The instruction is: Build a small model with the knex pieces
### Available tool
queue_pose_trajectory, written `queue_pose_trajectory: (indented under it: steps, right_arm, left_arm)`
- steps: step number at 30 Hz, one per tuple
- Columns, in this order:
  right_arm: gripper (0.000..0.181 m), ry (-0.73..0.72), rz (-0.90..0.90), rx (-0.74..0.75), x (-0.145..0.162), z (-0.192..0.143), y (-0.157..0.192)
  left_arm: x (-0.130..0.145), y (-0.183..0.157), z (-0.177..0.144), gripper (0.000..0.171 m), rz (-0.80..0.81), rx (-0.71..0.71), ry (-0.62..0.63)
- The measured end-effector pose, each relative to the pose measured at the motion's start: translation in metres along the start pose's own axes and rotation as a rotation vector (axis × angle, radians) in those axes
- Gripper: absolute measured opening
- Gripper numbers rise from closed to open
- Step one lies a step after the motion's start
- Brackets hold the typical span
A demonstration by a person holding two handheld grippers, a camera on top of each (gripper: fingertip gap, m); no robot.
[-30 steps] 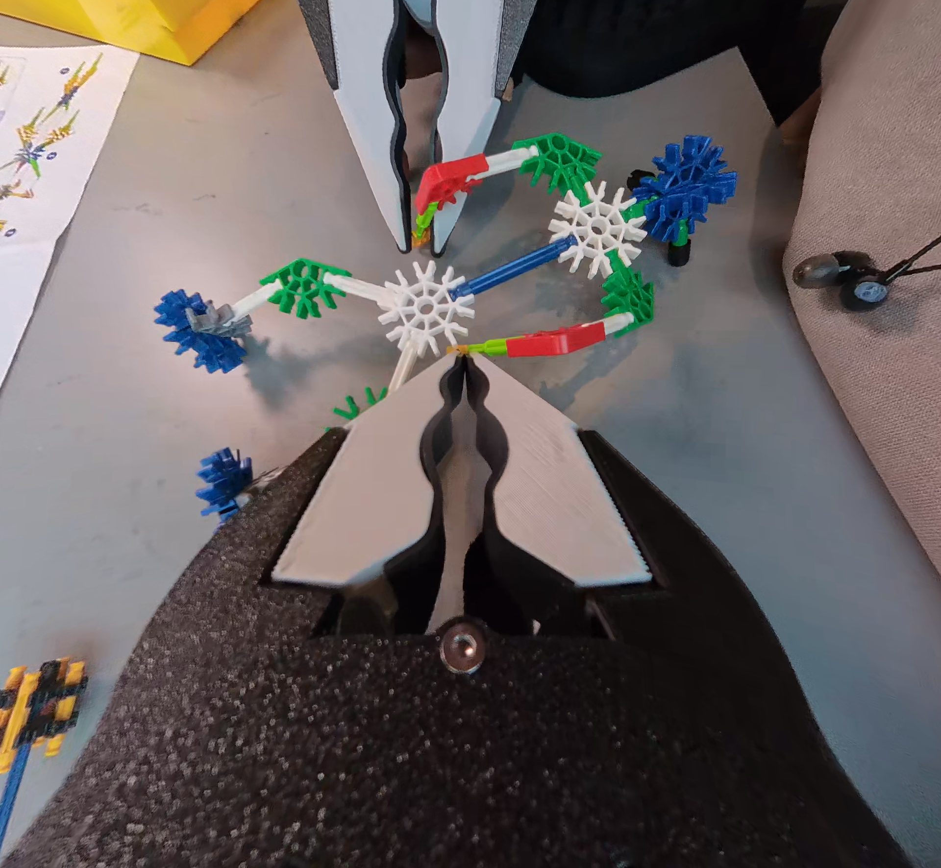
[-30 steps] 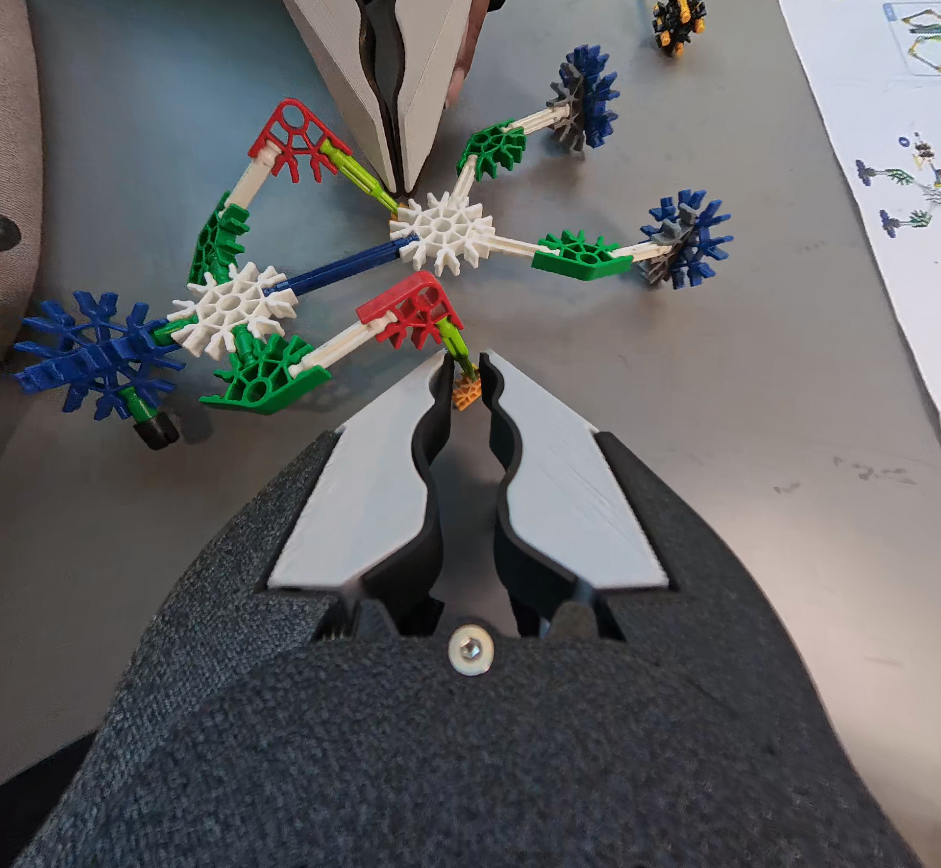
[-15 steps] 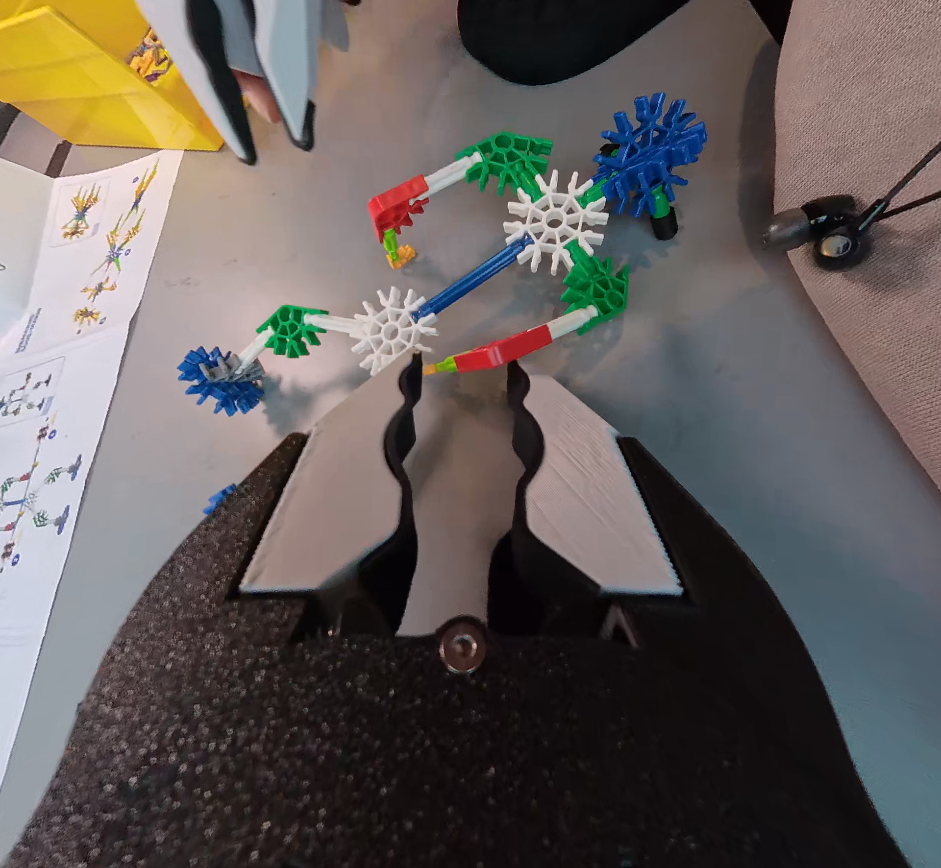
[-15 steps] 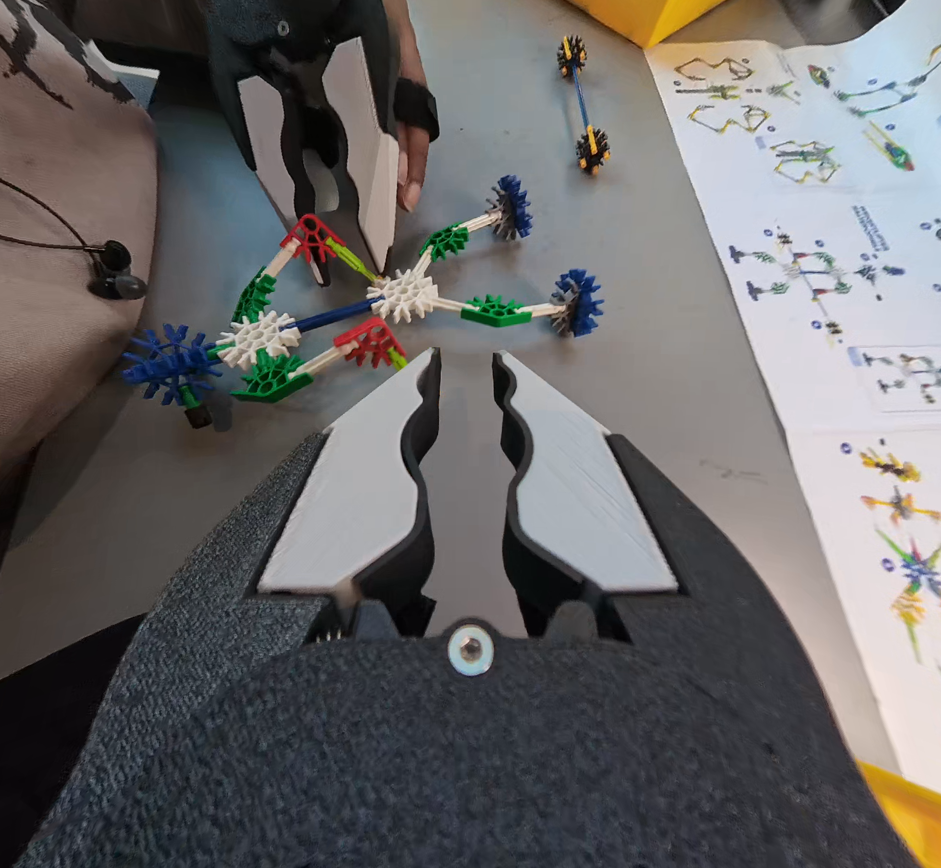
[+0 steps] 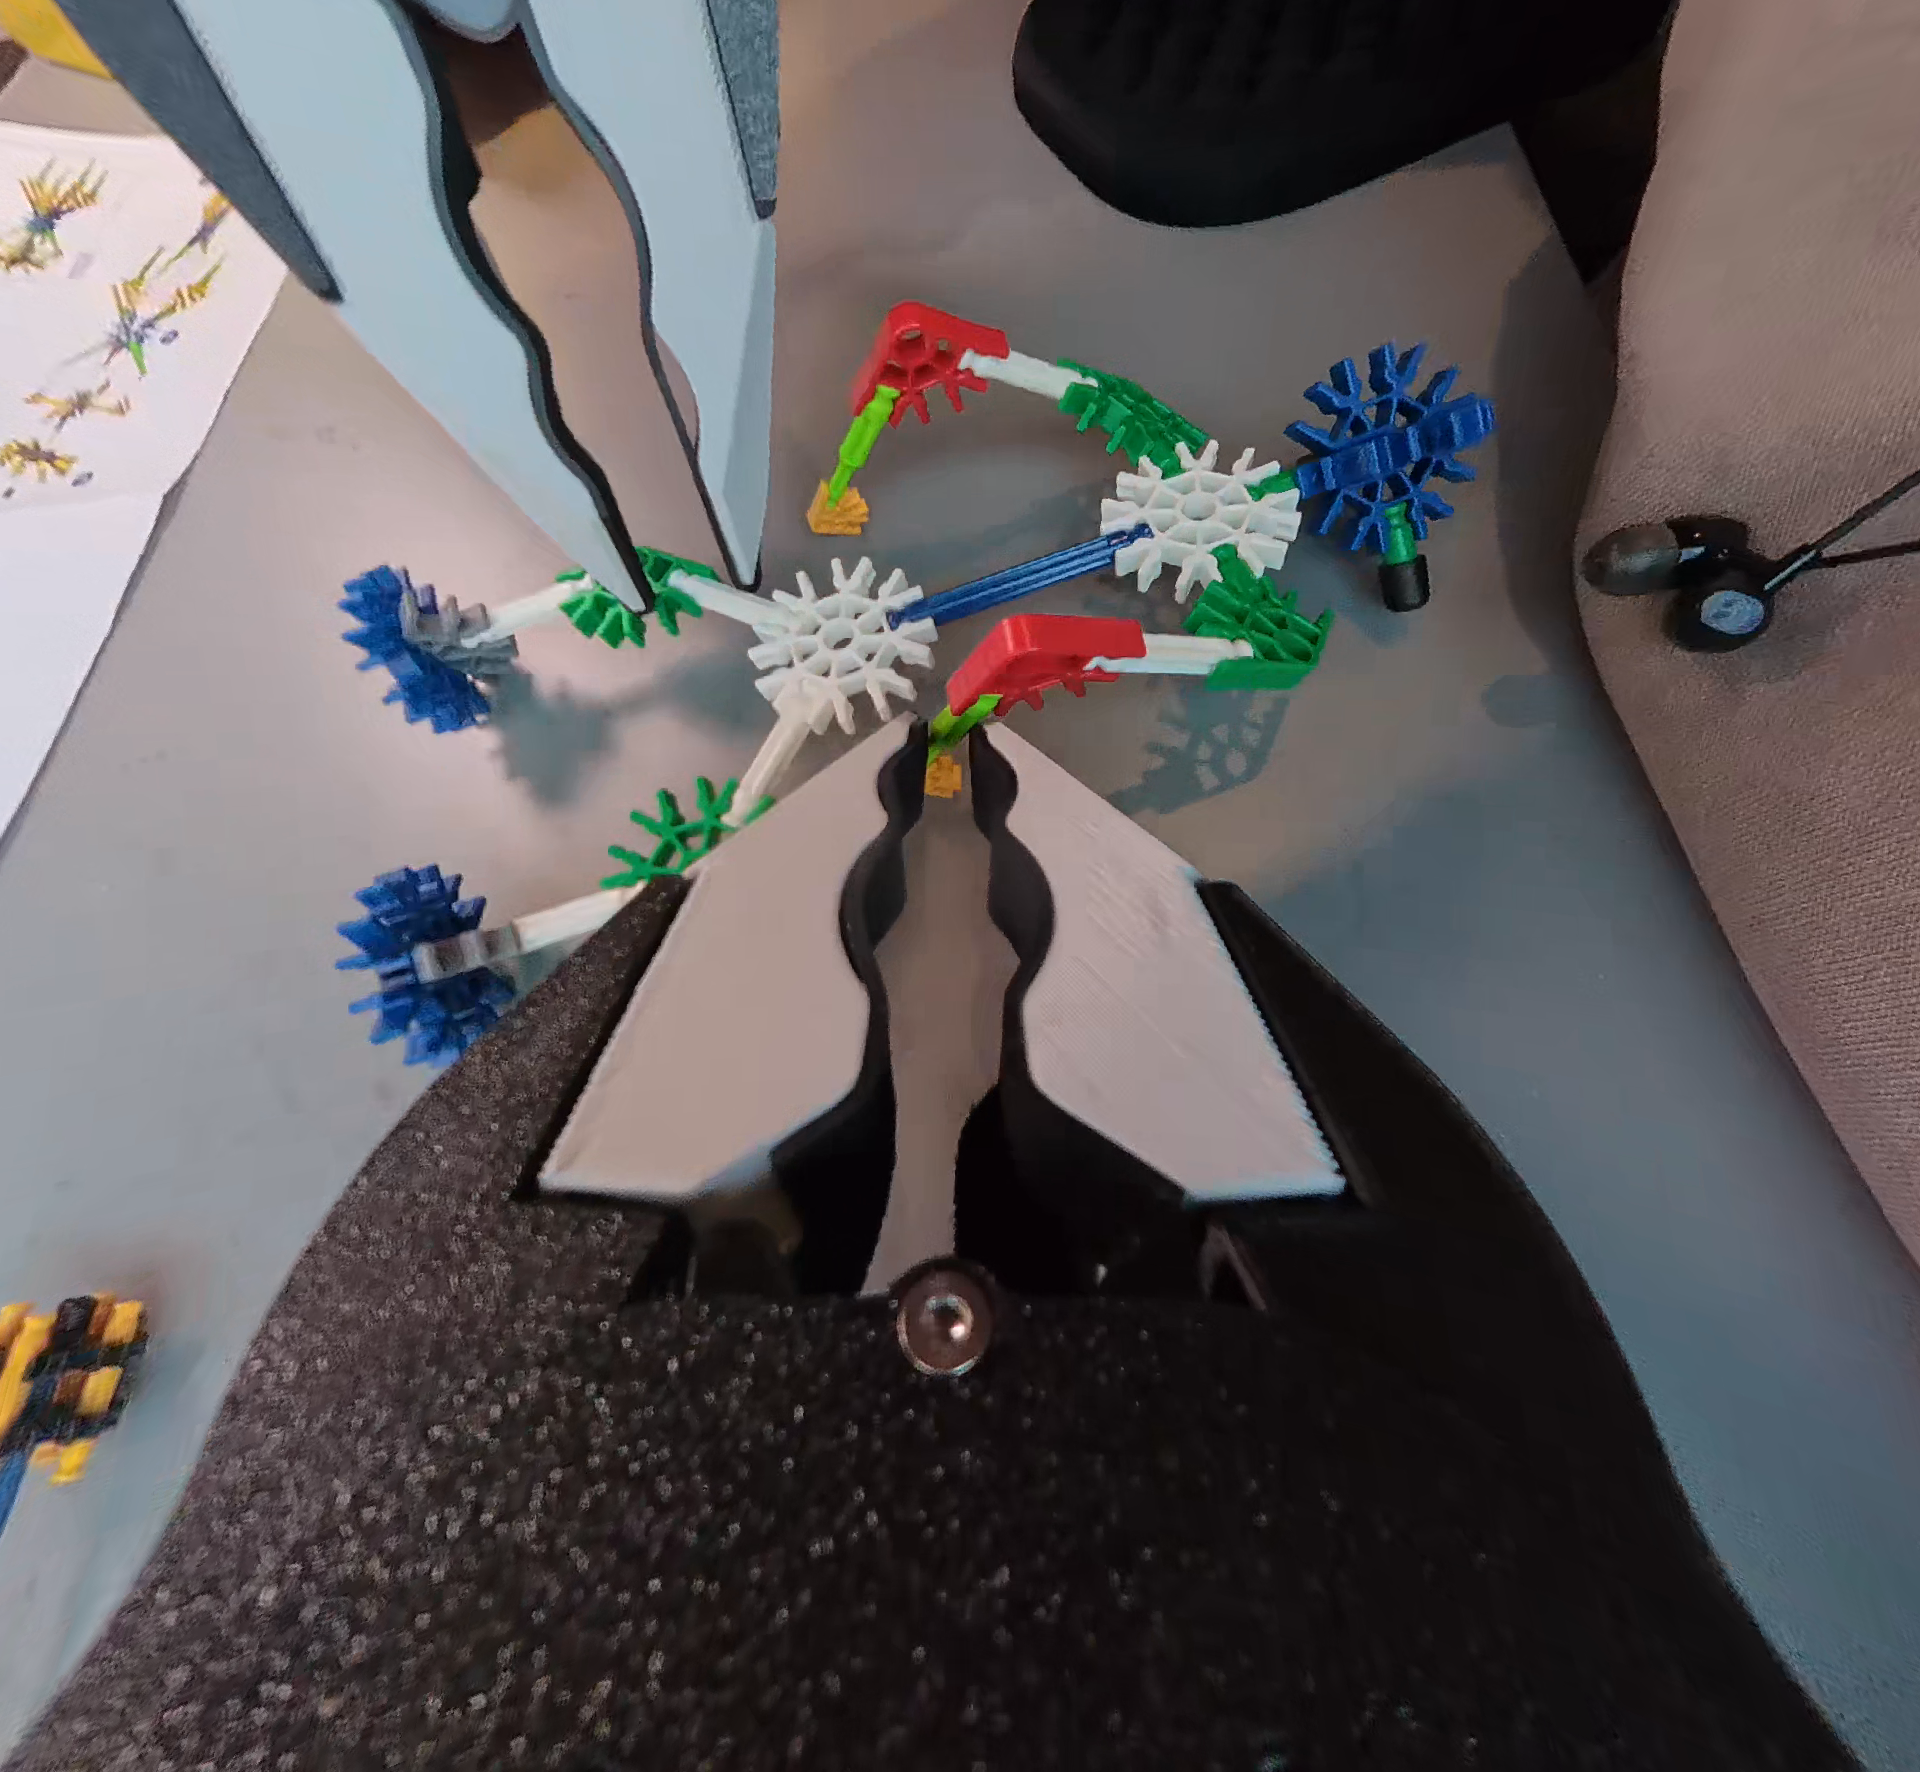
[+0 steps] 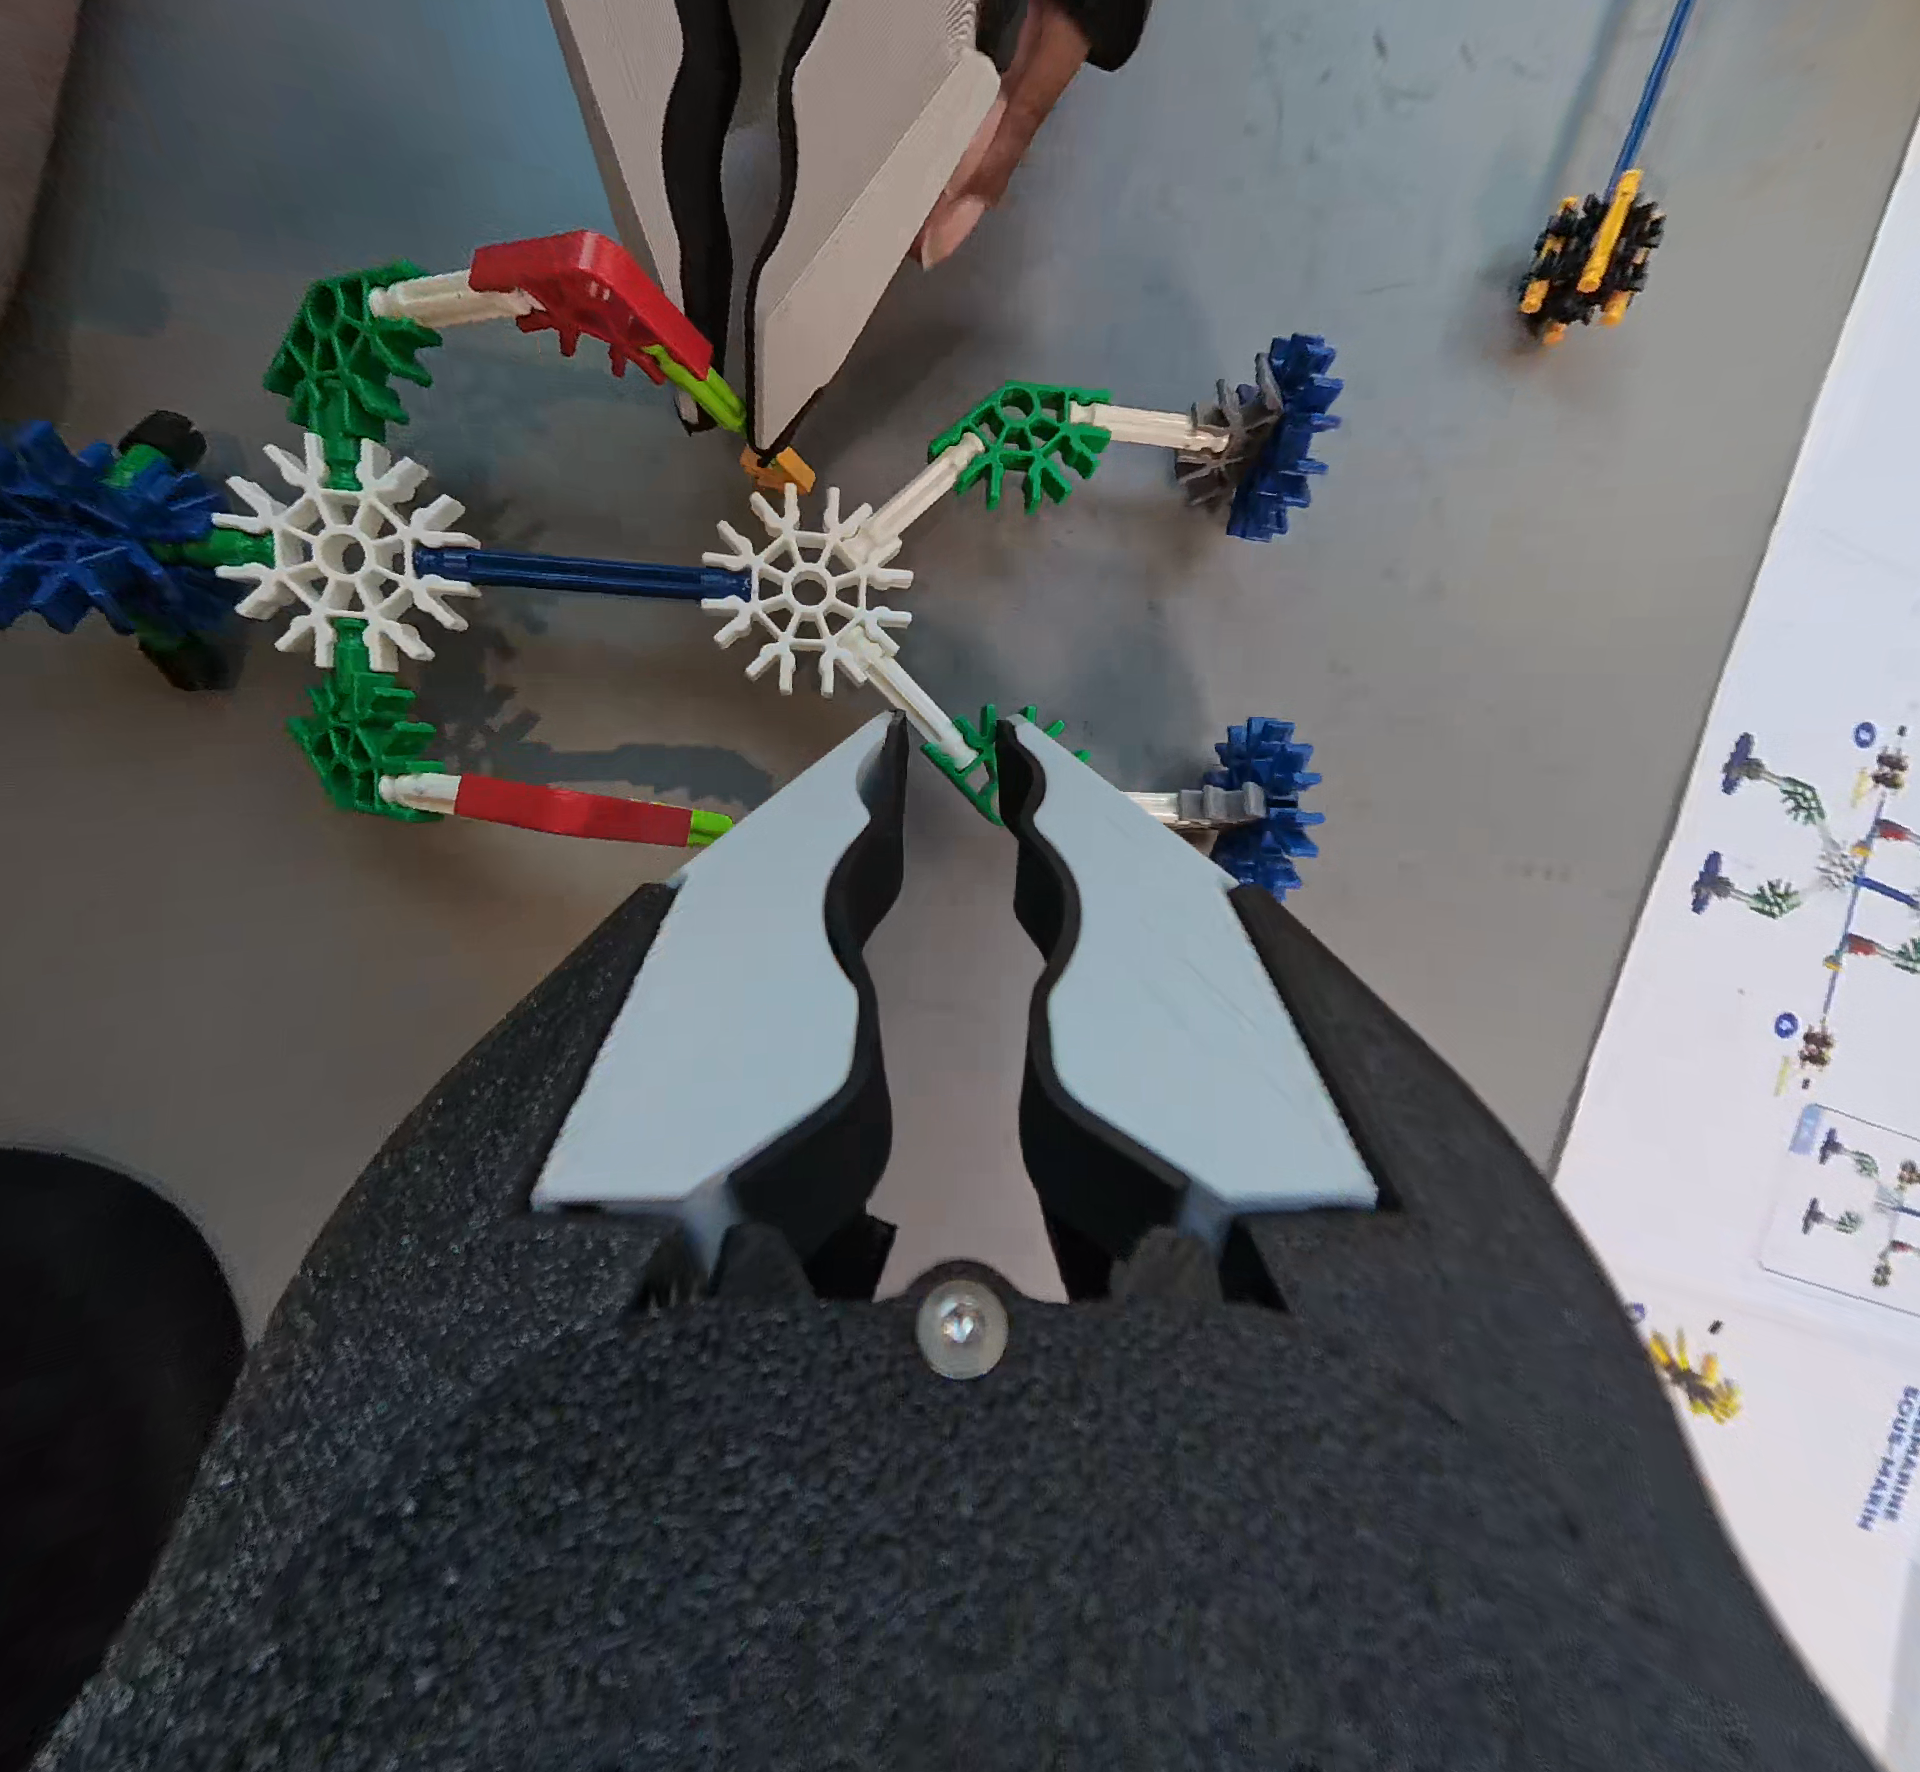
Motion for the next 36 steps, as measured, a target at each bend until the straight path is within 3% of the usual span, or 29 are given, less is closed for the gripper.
queue_pose_trajectory:
  steps: [7,12,21,26,31,36]
  right_arm:
    - [0.011,-0.106,0.148,0.117,0.017,-0.007,0.006]
    - [0.006,-0.119,0.184,0.174,0.024,-0.011,0.011]
    - [0.006,-0.049,0.13,0.185,0.014,-0.007,0.012]
    - [0.01,-0.081,0.132,0.205,0.012,-0.014,0.01]
    - [0.013,-0.138,0.143,0.217,0.011,-0.02,0.01]
    - [0.02,-0.085,0.136,0.147,0.013,-0.003,0.013]
  left_arm:
    - [0.003,0.014,-0.006,0.007,-0.293,0.054,0.031]
    - [0.006,0.02,-0.006,0.007,-0.408,0.072,0.038]
    - [0.009,0.016,-0.01,0.007,-0.274,-0.024,0.113]
    - [0.01,0.018,-0.016,0.008,-0.251,-0.051,0.1]
    - [0.007,0.015,-0.014,0.025,-0.156,-0.066,0.061]
    - [0.009,0.012,-0.003,0.017,-0.081,-0.087,0.109]
Point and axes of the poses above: each gripper's, where its closed fingertips meet, z out along the fingers, x out of its underside, y = z × x across the jaws, the point moved 10 cm from there along -z, back along the fingers, and after that the axes turned 5 degrees about -y, right-handed, at the moved point
